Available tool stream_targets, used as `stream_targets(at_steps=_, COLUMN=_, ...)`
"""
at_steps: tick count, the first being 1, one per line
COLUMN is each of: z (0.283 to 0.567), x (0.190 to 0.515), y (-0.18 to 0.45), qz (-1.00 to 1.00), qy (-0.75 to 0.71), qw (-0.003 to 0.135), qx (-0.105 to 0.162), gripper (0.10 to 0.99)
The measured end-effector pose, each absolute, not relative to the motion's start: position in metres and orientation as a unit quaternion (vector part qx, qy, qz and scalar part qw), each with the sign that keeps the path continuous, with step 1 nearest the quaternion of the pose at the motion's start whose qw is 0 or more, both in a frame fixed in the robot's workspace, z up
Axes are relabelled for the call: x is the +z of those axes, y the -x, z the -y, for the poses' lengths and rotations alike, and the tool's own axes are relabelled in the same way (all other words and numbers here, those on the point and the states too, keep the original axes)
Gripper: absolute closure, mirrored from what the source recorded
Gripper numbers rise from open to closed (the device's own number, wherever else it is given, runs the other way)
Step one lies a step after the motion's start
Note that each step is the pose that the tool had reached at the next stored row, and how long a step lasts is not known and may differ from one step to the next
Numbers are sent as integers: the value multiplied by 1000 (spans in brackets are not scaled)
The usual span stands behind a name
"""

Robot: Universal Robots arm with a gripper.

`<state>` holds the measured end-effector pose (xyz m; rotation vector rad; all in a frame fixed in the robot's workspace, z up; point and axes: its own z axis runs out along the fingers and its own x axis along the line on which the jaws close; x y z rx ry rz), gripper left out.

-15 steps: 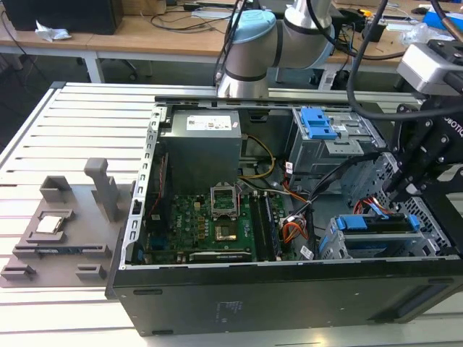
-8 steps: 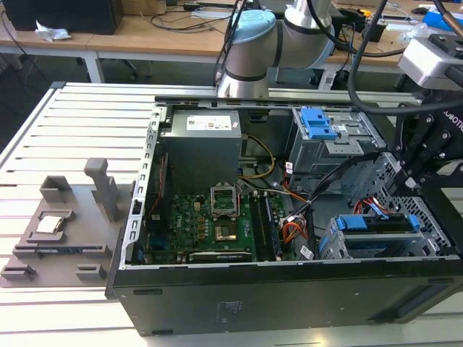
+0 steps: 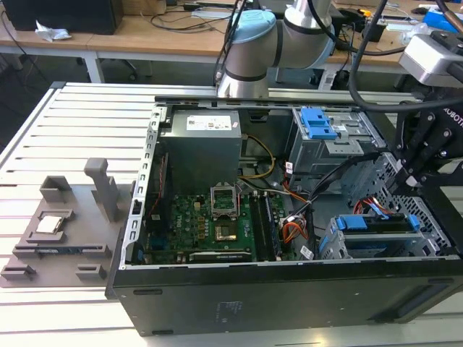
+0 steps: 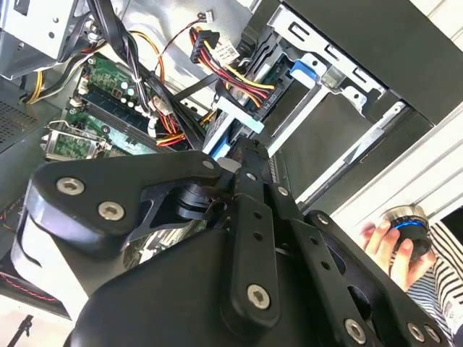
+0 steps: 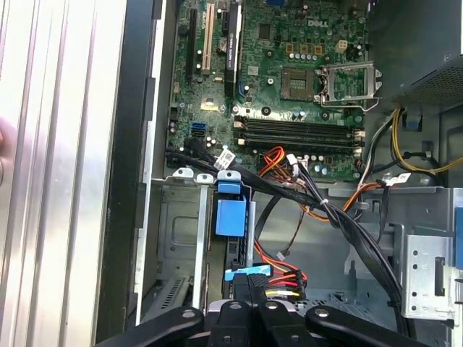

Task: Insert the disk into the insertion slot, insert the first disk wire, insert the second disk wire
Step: 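Insert the second disk wire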

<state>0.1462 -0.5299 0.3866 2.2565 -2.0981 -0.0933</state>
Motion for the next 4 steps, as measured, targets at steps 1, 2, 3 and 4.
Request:
stream_targets(at_steps=1, z=530, x=387, y=-146, qz=680, qy=-732, qw=29, qx=-30, gripper=980)
stream_targets(at_steps=2, z=530, x=387, y=-146, qz=680, qy=-732, qw=29, qx=-30, gripper=980)
stream_targets(at_steps=3, z=530, x=387, y=-146, qz=680, qy=-732, qw=29, qx=-30, gripper=980)
stream_targets(at_steps=4, z=530, x=387, y=-146, qz=680, qy=-732, qw=29, qx=-30, gripper=980)
